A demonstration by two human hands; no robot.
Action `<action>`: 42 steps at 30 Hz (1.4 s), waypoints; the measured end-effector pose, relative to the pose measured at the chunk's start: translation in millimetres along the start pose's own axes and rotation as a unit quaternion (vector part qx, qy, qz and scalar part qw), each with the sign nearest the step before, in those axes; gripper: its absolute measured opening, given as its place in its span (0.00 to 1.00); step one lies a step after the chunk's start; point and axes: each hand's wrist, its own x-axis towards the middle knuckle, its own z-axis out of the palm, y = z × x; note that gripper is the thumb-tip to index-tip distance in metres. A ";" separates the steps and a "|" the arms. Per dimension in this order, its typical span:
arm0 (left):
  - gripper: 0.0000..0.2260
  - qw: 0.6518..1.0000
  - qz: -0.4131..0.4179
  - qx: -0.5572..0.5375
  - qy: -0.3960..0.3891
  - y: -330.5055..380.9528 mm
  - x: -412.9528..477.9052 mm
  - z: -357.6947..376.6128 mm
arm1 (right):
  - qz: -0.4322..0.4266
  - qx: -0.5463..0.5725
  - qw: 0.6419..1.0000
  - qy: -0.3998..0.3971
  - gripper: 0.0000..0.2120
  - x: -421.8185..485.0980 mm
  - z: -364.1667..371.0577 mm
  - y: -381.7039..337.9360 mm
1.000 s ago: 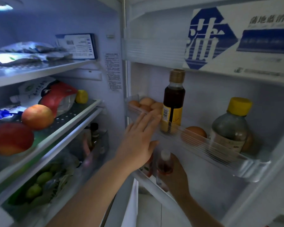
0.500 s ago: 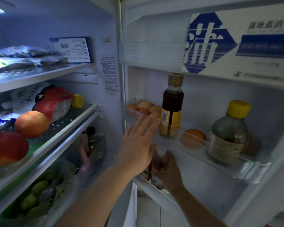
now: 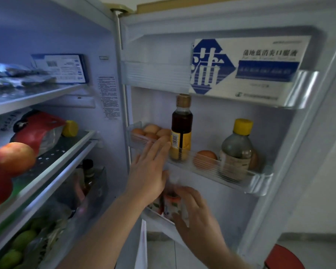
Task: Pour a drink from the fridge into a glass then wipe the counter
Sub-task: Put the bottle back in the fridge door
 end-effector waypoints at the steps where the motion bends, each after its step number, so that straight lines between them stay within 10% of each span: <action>1: 0.31 1.000 -0.001 -0.001 -0.001 1.0 0.4 -0.5 | -0.071 -0.044 0.995 0.057 0.20 -6.0 -10.0 -3.1; 6: 0.32 1.000 -0.002 0.000 0.001 4.5 -0.1 -3.7 | -0.114 -0.230 0.943 0.210 0.22 -3.2 -68.8 1.2; 13: 0.34 0.997 -0.032 0.021 -0.060 14.1 -4.9 -16.0 | 0.007 -0.347 0.923 0.166 0.31 -10.9 -80.0 25.5; 35: 0.25 0.944 0.112 0.190 0.244 50.4 -118.1 -125.5 | -0.062 -0.302 0.946 0.096 0.36 -55.9 -56.5 -61.9; 42: 0.30 0.926 0.040 0.244 0.284 40.7 -153.6 -159.0 | -0.225 -0.177 0.945 0.157 0.18 -80.4 -71.3 -99.0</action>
